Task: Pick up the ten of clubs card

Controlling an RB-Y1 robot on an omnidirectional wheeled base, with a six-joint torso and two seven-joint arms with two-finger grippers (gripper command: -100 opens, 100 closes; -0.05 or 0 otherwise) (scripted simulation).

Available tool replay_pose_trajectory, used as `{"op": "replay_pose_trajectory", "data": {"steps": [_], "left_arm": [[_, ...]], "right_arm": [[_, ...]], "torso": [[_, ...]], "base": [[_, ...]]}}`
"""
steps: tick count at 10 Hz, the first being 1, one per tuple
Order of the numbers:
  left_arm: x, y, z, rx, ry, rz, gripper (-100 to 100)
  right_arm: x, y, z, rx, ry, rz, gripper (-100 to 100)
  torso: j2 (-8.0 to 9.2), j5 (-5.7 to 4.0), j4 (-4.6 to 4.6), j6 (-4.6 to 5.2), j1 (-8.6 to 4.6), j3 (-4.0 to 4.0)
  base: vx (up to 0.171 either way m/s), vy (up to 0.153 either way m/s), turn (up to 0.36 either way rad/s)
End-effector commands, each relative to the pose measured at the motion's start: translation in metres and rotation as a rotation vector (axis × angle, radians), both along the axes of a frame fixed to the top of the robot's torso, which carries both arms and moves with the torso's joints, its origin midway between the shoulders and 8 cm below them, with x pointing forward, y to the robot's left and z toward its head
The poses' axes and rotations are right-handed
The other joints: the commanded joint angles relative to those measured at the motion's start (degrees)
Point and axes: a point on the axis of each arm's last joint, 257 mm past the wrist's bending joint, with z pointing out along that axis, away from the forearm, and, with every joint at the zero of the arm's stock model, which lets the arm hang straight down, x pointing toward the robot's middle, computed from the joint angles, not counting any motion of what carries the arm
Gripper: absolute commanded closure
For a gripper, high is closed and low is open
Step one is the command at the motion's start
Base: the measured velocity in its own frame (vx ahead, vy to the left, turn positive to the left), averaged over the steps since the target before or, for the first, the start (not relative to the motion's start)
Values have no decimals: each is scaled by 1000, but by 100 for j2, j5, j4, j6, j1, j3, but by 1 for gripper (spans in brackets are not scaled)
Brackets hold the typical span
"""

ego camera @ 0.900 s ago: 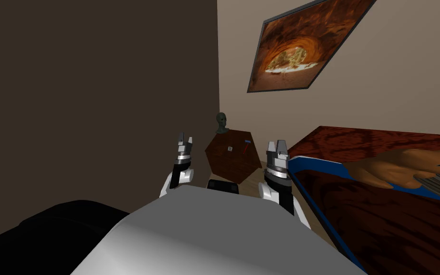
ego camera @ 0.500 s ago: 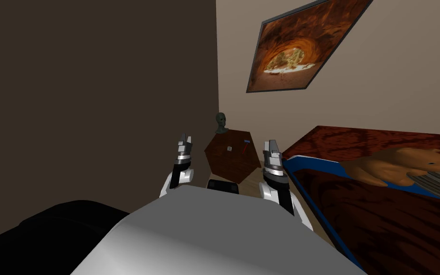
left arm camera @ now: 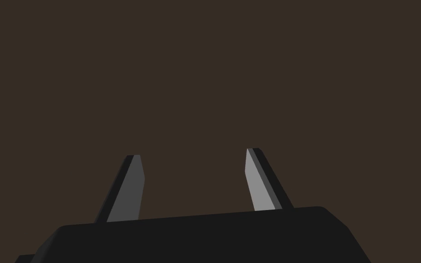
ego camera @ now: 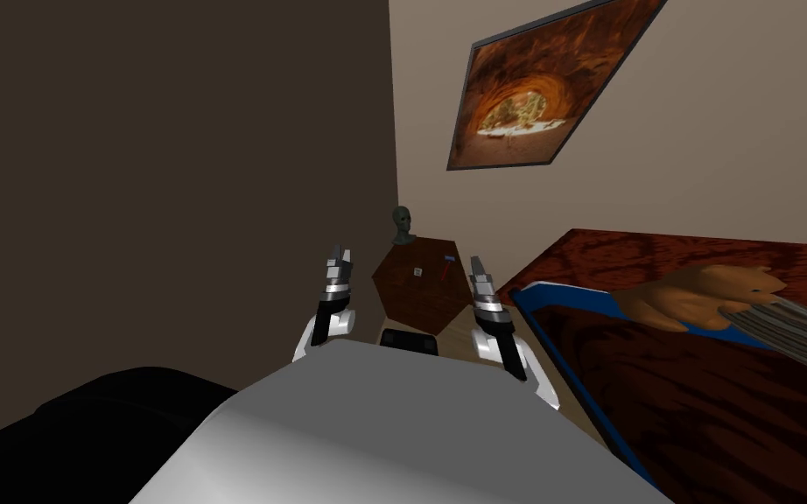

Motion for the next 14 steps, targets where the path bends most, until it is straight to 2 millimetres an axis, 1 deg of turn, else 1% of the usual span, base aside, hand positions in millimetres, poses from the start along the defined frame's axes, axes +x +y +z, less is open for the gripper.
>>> {"op": "replay_pose_trajectory", "data": {"steps": [1, 6, 7, 10, 11, 12, 14], "left_arm": [[0, 0, 0, 0, 0, 0, 0], [0, 0, 0, 0, 0, 0, 0], [0, 0, 0, 0, 0, 0, 0], [0, 0, 0, 0, 0, 0, 0], [0, 0, 0, 0, 0, 0, 0], [0, 0, 0, 0, 0, 0, 0], [0, 0, 0, 0, 0, 0, 0]], "right_arm": [[14, 9, -16, -50, 46, -9, -100], [60, 37, -67, -213, 177, -36, -100], [60, 37, -68, -213, 181, -38, -100], [89, 56, -100, -314, 260, -50, -100], [97, 64, -108, -346, 280, -53, -100], [98, 63, -112, -347, 290, -54, -100], [114, 78, -133, -414, 339, -55, -100]], "torso": [[0, 0, 0, 0, 0, 0], [-1, 0, 0, 1, 1, 0], [2, 0, 0, 0, 2, 1], [2, 1, 0, 0, 7, 1], [2, 2, 0, 0, 9, 1], [3, 2, 0, 0, 10, 2], [3, 3, 1, 0, 13, 2]], "base": [[-6, -26, -58], [-6, -27, -63], [-10, -14, -20], [-10, -10, -48], [-14, -3, -51], [-11, 1, -7], [-16, 8, -25]]}}
